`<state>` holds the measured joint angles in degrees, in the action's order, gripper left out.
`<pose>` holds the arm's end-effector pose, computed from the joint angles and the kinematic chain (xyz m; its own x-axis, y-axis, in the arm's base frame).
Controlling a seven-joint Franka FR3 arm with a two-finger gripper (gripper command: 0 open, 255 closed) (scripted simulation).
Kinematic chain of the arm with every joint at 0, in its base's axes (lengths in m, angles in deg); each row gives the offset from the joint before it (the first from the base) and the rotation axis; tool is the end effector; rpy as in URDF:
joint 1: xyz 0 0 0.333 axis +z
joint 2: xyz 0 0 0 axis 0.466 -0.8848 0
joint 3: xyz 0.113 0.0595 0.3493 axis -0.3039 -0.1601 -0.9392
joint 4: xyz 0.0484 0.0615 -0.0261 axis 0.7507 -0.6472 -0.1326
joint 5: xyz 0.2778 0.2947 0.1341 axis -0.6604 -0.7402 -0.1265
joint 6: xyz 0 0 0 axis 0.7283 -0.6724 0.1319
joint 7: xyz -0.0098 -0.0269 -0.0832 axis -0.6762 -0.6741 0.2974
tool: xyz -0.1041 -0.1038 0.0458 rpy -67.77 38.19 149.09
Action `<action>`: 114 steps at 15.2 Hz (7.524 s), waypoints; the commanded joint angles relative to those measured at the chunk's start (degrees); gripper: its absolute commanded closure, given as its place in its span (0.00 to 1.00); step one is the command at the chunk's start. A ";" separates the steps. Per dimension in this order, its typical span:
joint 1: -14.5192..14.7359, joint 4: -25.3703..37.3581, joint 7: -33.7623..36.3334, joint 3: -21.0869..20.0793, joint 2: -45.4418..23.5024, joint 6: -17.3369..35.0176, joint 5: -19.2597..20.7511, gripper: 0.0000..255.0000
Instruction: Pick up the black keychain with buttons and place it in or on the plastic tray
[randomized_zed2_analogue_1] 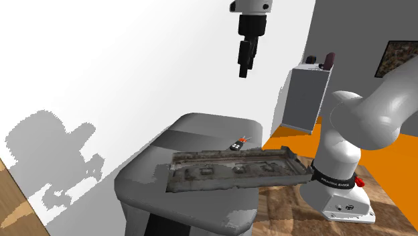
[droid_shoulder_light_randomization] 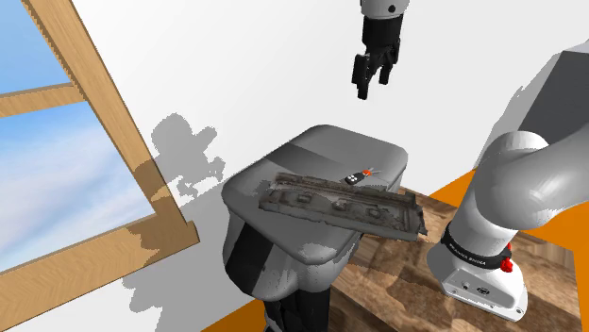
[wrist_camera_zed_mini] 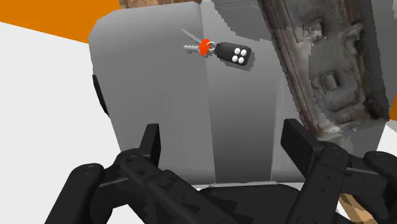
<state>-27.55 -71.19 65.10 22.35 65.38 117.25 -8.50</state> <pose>0.3069 -0.0141 0.5876 0.9914 -0.1163 0.0597 -0.1226 -0.9856 0.1165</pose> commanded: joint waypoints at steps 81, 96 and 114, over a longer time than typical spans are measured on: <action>26.55 -20.05 -34.18 4.28 0.30 21.62 -4.23 1.00; 26.37 -28.77 -34.20 4.85 -4.09 34.74 -3.73 1.00; 26.41 -23.72 -34.22 4.47 0.22 25.38 -4.02 0.00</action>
<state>-1.16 -95.19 30.86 26.85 65.42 143.14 -12.49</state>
